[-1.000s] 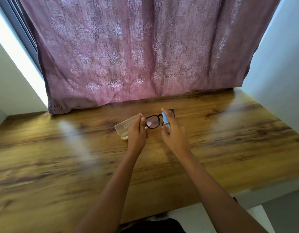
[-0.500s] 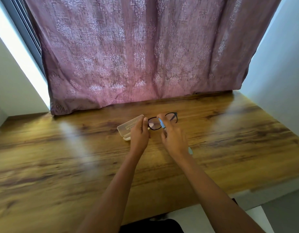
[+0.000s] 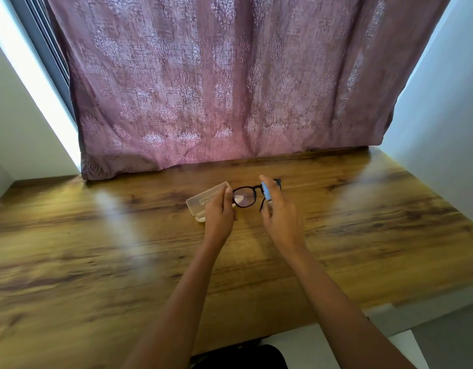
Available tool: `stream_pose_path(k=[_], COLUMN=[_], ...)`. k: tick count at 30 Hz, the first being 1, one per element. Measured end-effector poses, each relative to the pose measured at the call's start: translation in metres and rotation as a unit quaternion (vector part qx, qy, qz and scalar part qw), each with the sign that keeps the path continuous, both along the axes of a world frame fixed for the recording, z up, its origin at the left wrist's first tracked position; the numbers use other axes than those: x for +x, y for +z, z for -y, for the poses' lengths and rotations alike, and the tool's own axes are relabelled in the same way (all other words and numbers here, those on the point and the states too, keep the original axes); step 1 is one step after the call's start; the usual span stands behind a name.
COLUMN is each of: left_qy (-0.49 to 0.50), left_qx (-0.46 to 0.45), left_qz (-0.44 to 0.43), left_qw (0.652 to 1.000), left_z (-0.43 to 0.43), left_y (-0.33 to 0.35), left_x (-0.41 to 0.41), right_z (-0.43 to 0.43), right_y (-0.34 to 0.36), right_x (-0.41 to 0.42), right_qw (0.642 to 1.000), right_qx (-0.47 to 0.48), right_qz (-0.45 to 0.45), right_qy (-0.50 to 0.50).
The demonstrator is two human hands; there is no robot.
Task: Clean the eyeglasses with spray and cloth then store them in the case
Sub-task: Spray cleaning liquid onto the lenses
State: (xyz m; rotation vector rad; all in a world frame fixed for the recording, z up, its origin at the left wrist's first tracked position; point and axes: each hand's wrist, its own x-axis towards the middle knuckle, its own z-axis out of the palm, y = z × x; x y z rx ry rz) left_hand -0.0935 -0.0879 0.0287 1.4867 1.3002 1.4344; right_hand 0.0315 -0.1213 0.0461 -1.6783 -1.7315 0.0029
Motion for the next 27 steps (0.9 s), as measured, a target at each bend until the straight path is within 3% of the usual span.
stream_pose_path(k=[4, 10, 27], left_qy=[-0.007, 0.002, -0.004], left_qx=[-0.007, -0.009, -0.015], left_qz=[0.006, 0.009, 0.021], left_qw=[1.000, 1.000, 1.000], left_z=[0.000, 0.000, 0.005], left_y=[-0.002, -0.001, 0.001], left_x=[-0.003, 0.001, 0.009], right_z=[-0.003, -0.007, -0.008], right_y=[0.005, 0.006, 0.007], right_x=[0.016, 0.033, 0.037], right_qw=[0.999, 0.994, 0.996], right_qx=[0.008, -0.088, -0.023], right_qz=[-0.017, -0.021, -0.082], right_qy=[-0.034, -0.057, -0.012])
